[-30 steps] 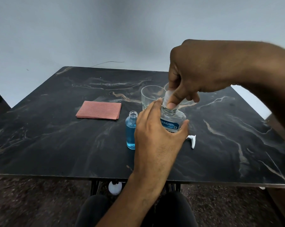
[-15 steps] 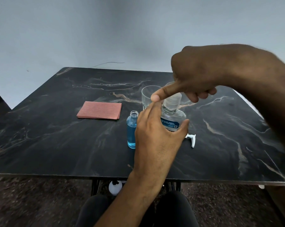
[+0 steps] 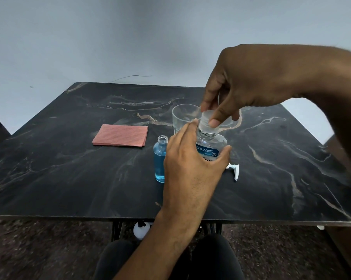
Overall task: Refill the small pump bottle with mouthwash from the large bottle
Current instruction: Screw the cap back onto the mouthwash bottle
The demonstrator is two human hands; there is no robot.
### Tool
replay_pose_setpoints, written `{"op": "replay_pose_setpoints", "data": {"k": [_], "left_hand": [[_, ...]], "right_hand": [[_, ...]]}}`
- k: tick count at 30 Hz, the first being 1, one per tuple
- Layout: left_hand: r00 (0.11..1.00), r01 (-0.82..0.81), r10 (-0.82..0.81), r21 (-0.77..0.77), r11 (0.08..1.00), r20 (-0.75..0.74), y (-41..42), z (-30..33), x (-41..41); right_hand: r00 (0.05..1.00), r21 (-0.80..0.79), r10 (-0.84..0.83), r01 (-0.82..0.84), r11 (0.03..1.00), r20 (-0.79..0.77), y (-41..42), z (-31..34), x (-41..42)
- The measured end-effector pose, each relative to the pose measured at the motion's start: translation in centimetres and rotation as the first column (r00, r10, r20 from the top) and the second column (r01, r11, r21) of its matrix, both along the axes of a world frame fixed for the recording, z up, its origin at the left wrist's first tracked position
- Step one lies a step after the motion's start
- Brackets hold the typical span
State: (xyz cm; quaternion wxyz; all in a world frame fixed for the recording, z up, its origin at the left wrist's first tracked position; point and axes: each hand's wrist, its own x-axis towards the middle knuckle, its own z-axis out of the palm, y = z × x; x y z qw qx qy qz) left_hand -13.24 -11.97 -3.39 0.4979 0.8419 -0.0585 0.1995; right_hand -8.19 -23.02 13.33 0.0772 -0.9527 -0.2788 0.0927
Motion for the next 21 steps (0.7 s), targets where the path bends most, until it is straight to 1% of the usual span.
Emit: {"op": "replay_pose_setpoints", "data": {"k": [6,10,21], "left_hand": [[1.0,0.006,-0.006,0.019,1.0,0.002,0.1,0.1,0.1],[1.0,0.018,-0.018,-0.013,1.0,0.008,0.5,0.1,0.0],[0.999,0.036,-0.036,0.024,0.999,0.014,0.4,0.2,0.2]], "right_hand": [[1.0,0.02,-0.011,0.012,1.0,-0.02,-0.1,-0.3,0.5],[0.999,0.043,-0.02,0.023,0.999,-0.049,-0.4,-0.9,0.5],[0.998,0.023,0.055,-0.055,0.998,0.005,-0.5,-1.6,0.8]]}}
